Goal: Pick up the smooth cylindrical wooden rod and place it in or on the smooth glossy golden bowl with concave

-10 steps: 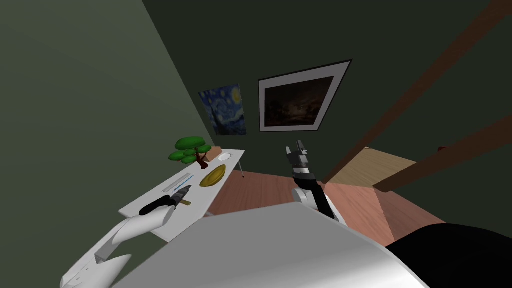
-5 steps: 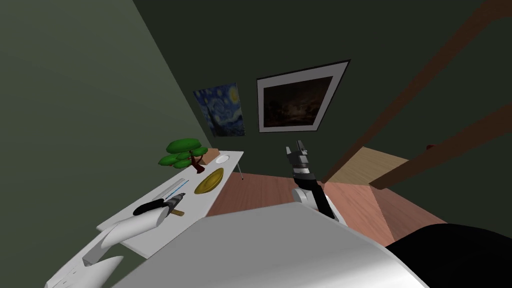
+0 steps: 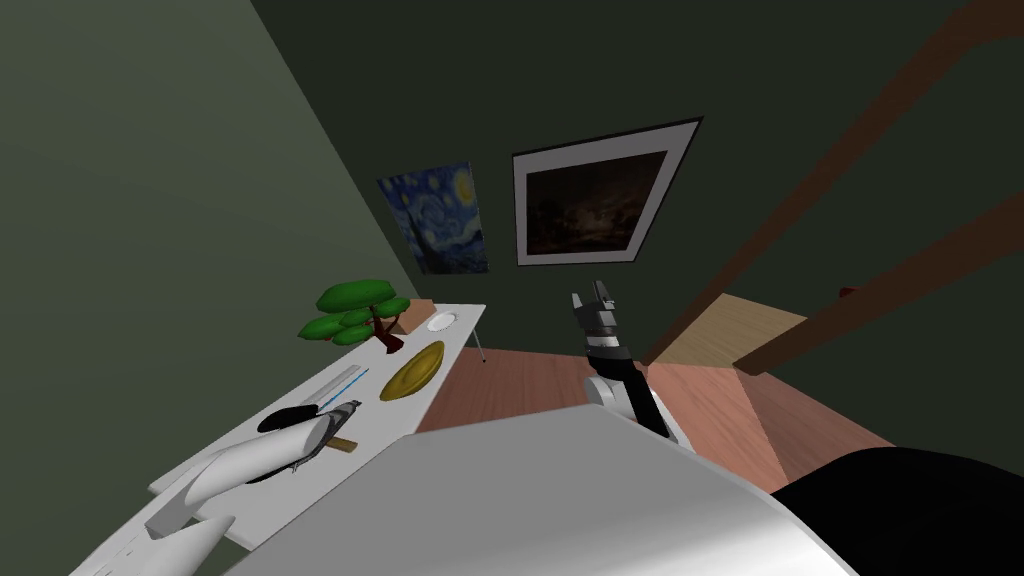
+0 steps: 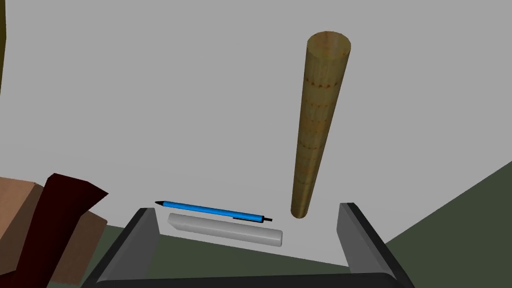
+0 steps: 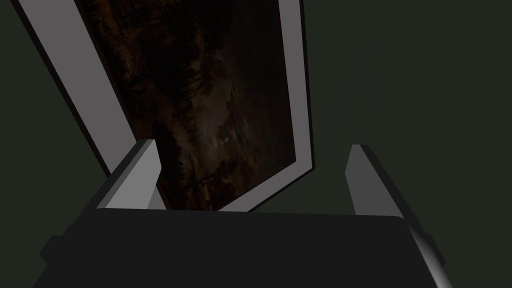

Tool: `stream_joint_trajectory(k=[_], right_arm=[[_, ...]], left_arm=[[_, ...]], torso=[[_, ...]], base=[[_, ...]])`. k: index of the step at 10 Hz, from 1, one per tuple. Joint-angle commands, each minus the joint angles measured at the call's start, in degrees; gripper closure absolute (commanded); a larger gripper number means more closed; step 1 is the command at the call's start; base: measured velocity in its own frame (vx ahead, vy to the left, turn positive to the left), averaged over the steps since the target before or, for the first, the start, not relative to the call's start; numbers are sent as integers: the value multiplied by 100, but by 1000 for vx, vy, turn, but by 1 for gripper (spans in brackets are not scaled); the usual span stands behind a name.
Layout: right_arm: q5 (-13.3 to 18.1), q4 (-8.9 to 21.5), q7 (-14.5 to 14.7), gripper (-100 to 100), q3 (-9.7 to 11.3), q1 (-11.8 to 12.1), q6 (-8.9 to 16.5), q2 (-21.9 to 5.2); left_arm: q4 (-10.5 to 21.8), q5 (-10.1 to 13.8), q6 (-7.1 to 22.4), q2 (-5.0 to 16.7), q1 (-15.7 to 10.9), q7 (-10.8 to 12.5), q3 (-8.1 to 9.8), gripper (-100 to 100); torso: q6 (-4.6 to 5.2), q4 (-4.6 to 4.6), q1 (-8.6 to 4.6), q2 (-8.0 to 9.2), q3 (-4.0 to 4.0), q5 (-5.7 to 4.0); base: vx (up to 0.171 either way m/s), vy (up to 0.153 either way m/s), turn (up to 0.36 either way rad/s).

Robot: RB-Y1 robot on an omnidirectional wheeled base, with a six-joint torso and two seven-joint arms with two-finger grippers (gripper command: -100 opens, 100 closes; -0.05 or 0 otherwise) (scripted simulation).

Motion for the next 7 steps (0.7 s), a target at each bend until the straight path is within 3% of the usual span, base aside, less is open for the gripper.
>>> stream_joint_trajectory(k=[1,7], right_arm=[[0,0,0,0,0,0,0,0],[0,0,0,0,0,0,0,0]], left_arm=[[154,179,286,96,31,-189,102,-100],[587,490,1228,252,4,-578,253,-100]], torso=[[0,0,0,0,0,0],[-1,1,1,7,4,1]], base=[[81,47,-82],[59,43,-52]])
